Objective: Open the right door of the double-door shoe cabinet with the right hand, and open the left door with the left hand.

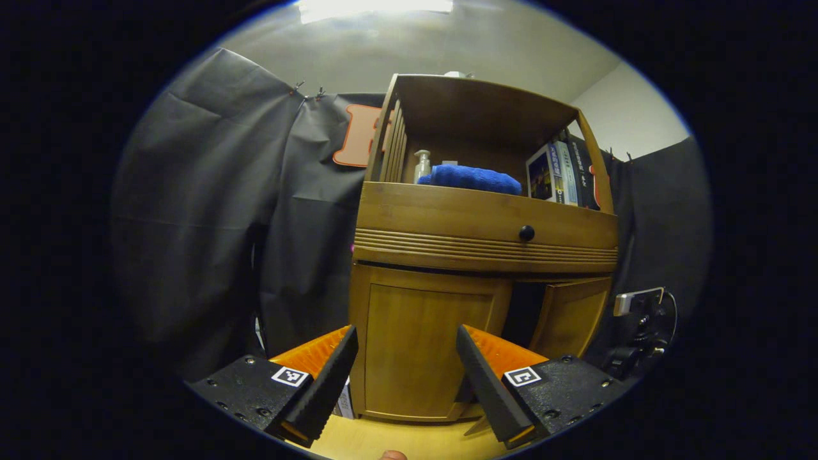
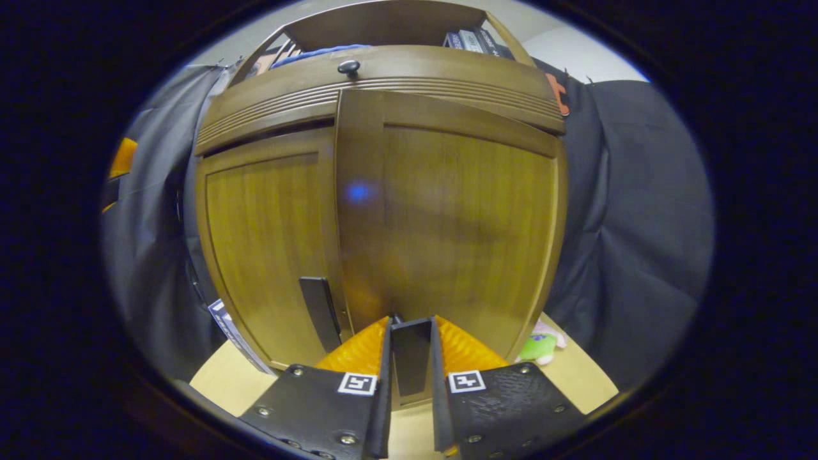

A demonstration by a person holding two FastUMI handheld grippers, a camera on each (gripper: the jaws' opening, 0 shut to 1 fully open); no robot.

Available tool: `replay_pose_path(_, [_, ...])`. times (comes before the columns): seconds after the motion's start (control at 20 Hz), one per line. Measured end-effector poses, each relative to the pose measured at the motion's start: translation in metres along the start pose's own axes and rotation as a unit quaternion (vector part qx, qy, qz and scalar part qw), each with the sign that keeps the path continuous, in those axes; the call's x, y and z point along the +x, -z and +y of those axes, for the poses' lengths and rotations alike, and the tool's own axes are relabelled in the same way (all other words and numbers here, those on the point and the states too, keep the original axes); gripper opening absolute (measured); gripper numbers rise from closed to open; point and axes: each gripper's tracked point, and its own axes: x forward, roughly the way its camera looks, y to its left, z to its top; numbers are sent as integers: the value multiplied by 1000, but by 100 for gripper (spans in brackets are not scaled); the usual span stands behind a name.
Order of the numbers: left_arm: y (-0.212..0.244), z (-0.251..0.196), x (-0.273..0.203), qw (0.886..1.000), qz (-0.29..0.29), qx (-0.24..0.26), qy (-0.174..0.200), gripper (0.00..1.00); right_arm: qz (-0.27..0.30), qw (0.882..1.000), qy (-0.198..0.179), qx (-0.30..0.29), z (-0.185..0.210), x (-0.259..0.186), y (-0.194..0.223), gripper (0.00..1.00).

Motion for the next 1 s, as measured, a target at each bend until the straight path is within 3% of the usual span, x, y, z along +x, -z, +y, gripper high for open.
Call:
replay_pose_path(0.55, [24,-71,6,994,31,-7,103,95,5,999,43,10,-45,-50,9,26])
replay_pose_path(1.0, [40,-116,2,985,54,-22,165,95,15,995,90,38,-93,-87,18,26])
